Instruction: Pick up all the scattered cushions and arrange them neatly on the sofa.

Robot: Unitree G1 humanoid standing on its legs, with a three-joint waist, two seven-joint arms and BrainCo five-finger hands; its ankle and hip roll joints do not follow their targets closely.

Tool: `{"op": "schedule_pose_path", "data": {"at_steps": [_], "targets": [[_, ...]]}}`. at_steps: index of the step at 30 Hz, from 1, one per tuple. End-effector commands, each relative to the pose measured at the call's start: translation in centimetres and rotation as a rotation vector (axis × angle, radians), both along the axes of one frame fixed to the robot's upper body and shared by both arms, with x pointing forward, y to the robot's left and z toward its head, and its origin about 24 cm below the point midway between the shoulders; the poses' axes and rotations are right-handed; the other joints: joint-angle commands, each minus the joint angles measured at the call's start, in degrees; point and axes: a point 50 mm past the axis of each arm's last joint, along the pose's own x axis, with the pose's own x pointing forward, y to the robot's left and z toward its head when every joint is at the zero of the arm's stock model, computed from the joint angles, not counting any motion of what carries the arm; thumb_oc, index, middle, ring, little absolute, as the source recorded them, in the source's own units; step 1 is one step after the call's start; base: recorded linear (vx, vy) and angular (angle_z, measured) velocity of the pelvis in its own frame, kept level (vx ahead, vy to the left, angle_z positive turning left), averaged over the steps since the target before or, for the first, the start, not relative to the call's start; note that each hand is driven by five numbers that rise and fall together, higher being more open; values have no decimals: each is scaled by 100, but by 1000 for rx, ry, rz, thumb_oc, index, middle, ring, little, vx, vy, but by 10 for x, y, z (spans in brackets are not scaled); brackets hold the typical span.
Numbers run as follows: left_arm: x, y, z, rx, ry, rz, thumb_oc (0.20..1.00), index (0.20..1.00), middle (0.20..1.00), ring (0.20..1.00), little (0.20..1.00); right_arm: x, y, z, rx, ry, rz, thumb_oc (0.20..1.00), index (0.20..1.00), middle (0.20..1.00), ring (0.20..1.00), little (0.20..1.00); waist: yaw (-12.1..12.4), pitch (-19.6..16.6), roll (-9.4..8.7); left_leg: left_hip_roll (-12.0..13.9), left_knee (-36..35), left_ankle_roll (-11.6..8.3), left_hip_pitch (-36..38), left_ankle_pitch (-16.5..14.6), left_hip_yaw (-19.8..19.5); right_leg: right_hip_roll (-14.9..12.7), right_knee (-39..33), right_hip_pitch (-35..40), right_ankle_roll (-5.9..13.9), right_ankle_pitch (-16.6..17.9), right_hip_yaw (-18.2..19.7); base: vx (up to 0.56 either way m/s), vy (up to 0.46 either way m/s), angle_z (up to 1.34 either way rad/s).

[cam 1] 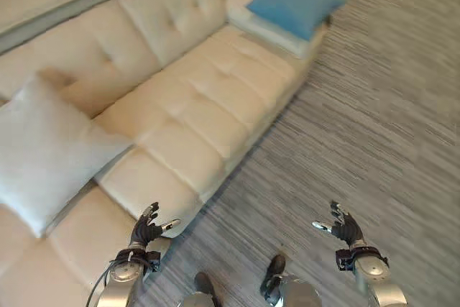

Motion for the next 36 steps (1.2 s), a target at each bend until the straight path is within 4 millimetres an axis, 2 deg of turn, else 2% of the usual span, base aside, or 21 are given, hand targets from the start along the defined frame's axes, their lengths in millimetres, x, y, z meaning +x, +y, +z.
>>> {"op": "schedule_pose_path", "data": {"at_steps": [1,2,3,4,5,7,10,11,13,19,20,21,22,23,25,26,27,28,29,30,36], "targets": [[-2,-6,3,0,-29,-38,1000,1000,1000,1000,1000,9,-15,21,-82,-98,3,1000,1000,1000,1000,1000,-8,-68,-140,480,1559,-361,-80,-597,-522,295,195,43,95,-743,626,293,-460,-44],[0,-14,1,-12,-29,-64,1000,1000,1000,1000,1000,9,-19,24,-101,-104,12,1000,1000,1000,1000,1000,10,27,-136,586,2350,-314,-304,-442,-921,504,64,273,-67,-847,850,189,-207,-59],[1,-18,0,-12,-26,-80,1000,1000,1000,1000,1000,11,-21,25,-114,-101,16,1000,1000,1000,1000,1000,47,69,-123,471,2593,-314,-505,-410,-1253,600,20,382,-130,-896,1001,365,-243,-107],[1,-23,-1,-18,-26,-101,1000,1000,1000,1000,1000,11,-20,27,-116,-104,26,1000,1000,1000,1000,1000,148,94,-119,-55,2565,-201,-941,-648,-1884,699,-56,551,-132,-955,1317,164,-105,-119],[1,-24,0,-18,-28,-101,1000,1000,1000,1000,1000,12,-20,27,-116,-106,26,1000,1000,1000,1000,1000,140,99,-158,-82,2534,-127,-995,-514,-1809,650,-73,492,-160,-856,1268,214,-78,-119],[-1,-27,-1,-17,-23,-122,1000,1000,1000,1000,1000,10,-21,28,-99,-114,14,1000,1000,1000,1000,1000,258,106,-176,-498,1989,-58,-1388,-588,-2172,721,-158,663,-93,-918,1534,241,-57,-93],[-4,-27,-3,-4,-5,-143,1000,1000,1000,1000,1000,7,-22,24,-101,-98,1,1000,1000,1000,1000,1000,408,107,-46,-843,1037,-140,-1742,69,-2547,950,-225,910,-96,-1055,1764,283,-26,-49],[-4,-27,-2,-4,-5,-143,1000,1000,1000,1000,1000,7,-22,24,-101,-99,1,1000,1000,1000,1000,1000,405,93,-50,-850,984,-140,-1738,113,-2546,945,-231,893,-97,-1041,1762,247,-12,-24],[-6,-27,-4,-2,3,-137,1000,1000,1000,1000,1000,10,-19,23,-100,-103,-1,1000,1000,1000,1000,1000,604,99,69,-1100,105,-252,-2067,546,-2812,1186,-287,1231,-107,-1241,2140,396,-1,-45],[-11,-23,-5,-13,13,-114,1000,1000,1000,1000,1000,10,-14,24,-96,-106,21,1000,1000,1000,1000,1000,788,-98,50,-1058,104,-120,-2159,886,-2723,1181,-222,1744,-10,-1512,2582,442,97,-73],[-12,-22,-6,-13,17,-107,1000,1000,1000,1000,1000,9,-13,23,-94,-101,21,1000,1000,1000,1000,1000,807,-134,-21,-1086,244,-79,-2178,844,-2689,1071,-50,1755,72,-1471,2590,637,221,-63],[-14,-20,-7,-14,28,-101,1000,1000,1000,1000,1000,9,-7,21,-69,-95,44,1000,1000,1000,1000,1000,770,-170,-152,-1146,361,46,-1948,631,-2559,825,759,1511,371,-962,2576,464,174,-44],[-14,-20,-7,-14,27,-101,1000,1000,1000,1000,1000,9,-7,21,-69,-96,44,1000,1000,1000,1000,1000,783,-180,-138,-1124,352,43,-1960,644,-2555,843,756,1491,367,-944,2590,505,207,-65],[-12,-18,-5,-7,18,-102,1000,1000,1000,1000,1000,12,-1,25,-56,-120,65,1000,1000,1000,1000,1000,752,-153,-177,-1108,366,165,-1709,418,-2424,611,1680,1097,629,-261,2456,201,89,-84],[-10,-17,-3,-6,9,-99,1000,1000,1000,1000,1000,16,3,26,-55,-132,83,1000,1000,1000,1000,1000,702,-94,-165,-1068,336,198,-1482,273,-2369,514,2173,775,674,-20,2303,340,129,-47],[-6,-16,-1,-4,0,-99,1000,1000,1000,1000,1000,19,4,28,-57,-138,89,1000,1000,1000,1000,1000,633,-4,-45,-972,281,242,-1132,82,-2372,354,2424,240,527,-159,1926,479,148,-8],[-5,-17,-1,-7,-4,-94,1000,1000,1000,1000,1000,21,5,30,-59,-148,91,1000,1000,1000,1000,1000,578,49,16,-941,227,234,-904,-62,-2390,240,2304,-37,420,-408,1653,334,94,3],[-5,-17,-1,-7,-4,-94,1000,1000,1000,1000,1000,21,5,30,-59,-148,91,1000,1000,1000,1000,1000,570,45,25,-934,224,231,-913,-53,-2399,248,2292,-38,414,-398,1641,394,23,13],[-4,-16,0,-2,-9,-95,1000,1000,1000,1000,1000,25,4,34,-61,-164,93,1000,1000,1000,1000,1000,510,71,54,-903,199,195,-664,-237,-2381,132,1674,-243,326,-648,1280,373,-30,31],[-5,-15,0,0,-7,-95,1000,1000,1000,1000,1000,26,4,35,-64,-164,95,1000,1000,1000,1000,1000,475,126,50,-909,213,179,-494,-380,-2378,100,1340,-370,328,-621,1147,523,-72,19],[-4,-11,-1,20,-10,-70,1000,1000,1000,1000,1000,28,1,37,-79,-167,87,1000,1000,1000,1000,1000,304,262,-40,-952,225,-34,211,-930,-2565,-40,-496,-970,702,117,1057,380,-138,19]]}}
